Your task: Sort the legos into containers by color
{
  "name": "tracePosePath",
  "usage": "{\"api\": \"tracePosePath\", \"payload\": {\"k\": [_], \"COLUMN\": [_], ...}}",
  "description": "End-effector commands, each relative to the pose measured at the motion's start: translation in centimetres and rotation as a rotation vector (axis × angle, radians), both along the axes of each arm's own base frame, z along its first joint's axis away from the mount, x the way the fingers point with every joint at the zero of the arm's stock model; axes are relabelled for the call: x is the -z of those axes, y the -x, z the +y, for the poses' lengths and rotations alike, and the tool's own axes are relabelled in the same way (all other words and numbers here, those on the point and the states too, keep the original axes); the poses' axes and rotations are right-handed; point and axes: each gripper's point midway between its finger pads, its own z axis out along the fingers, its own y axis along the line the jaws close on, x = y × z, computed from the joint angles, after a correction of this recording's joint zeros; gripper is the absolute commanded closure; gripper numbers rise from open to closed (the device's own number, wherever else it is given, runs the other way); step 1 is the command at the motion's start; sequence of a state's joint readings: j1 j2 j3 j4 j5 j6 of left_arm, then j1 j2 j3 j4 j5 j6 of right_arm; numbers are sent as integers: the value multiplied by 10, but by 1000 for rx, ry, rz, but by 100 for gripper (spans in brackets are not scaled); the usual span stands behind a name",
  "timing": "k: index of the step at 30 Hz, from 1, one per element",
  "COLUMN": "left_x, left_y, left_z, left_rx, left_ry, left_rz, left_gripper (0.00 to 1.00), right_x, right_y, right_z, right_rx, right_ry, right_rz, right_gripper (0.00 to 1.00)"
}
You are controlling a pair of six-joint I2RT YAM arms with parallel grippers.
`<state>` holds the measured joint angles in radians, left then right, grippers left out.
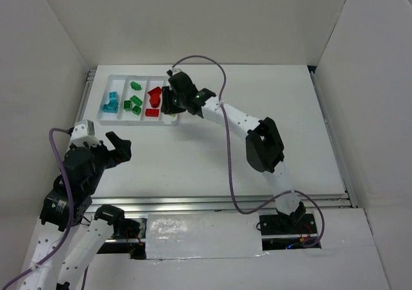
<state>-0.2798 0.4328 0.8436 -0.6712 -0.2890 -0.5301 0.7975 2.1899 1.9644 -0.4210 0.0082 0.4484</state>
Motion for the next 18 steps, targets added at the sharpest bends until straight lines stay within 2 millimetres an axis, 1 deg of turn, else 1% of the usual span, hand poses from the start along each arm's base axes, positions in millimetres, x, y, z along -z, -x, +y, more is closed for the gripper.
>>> {"api": "tracePosePath", "payload": {"k": [1,2,3,4,5,6,7,8,9,10,12,14,16,18], "left_x": [-4,-4,-2,-2,-1,-1,-2,-2,-1,-2,-1,-2,-2,-2], "left_y": [-7,-8,-9,-10,-11,-12,-12,-12,-13,-13,-14,-14,-15,-14], "left_z": [-2,-3,-4,-4,-4,-6,-6,-7,-8,-8,-9,-9,-10,-10], "left_rx": [5,10,20,21,23,35,38,42,50,52,62,66,69,71], "left_ry": [10,8,6,5,3,3,5,3,3,3,2,2,1,2], "left_rz": [-27,-24,-16,-15,-12,-12,-15,-16,-14,-16,-15,-17,-17,-18], "left_gripper": [0,0,0,1,0,0,0,0,1,0,0,0,0,0], "right_x": [-15,-17,-16,-22,-23,-20,-26,-26,-22,-27,-26,-21,-19,-10], "right_y": [-48,-51,-64,-71,-73,-81,-86,-90,-93,-99,-102,-102,-101,-99], "right_z": [-10,-6,-10,-8,-5,-9,-7,-7,-5,-4,2,7,12,17], "right_rx": [20,-22,-25,-38,-61,-53,-57,-62,-62,-64,-85,-82,-92,-83], "right_ry": [-64,-109,-135,-170,-198,-214,-242,-260,-276,-302,-341,-366,-404,-430], "right_rz": [8,25,26,4,6,6,-15,-14,-4,-20,-17,3,14,47], "right_gripper": [100,100,100,100,100,100,100,100,100,100,100,99,98,96]}}
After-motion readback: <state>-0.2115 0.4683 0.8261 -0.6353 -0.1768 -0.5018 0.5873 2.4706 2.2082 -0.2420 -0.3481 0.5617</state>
